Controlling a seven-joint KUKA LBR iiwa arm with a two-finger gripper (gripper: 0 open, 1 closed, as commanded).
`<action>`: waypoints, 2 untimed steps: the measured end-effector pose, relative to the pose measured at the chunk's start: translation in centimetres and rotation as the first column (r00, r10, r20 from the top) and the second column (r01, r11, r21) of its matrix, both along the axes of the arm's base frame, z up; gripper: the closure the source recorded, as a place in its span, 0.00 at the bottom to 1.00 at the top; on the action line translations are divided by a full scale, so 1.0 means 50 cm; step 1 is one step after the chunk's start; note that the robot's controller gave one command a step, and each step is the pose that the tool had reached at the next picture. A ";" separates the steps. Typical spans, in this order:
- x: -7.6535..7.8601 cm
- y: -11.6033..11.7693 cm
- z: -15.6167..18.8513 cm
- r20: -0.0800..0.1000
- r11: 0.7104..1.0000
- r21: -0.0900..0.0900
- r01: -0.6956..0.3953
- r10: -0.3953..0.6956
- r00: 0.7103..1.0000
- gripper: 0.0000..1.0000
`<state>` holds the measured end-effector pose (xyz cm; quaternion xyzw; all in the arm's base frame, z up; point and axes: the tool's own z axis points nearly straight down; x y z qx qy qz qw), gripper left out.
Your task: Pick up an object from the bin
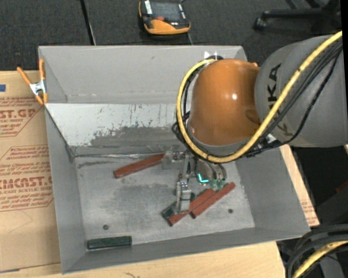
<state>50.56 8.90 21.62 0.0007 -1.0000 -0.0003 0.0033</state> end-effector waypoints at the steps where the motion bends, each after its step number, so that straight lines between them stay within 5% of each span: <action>1: 0.003 -0.001 0.007 0.007 1.000 0.001 0.001 -0.001 1.000 0.00; 2: 0.000 -0.026 -0.088 0.010 0.989 -0.001 -0.151 0.151 0.989 0.00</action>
Offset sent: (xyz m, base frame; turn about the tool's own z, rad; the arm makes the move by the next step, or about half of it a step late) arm -0.0054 -0.0399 -0.1462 -0.4648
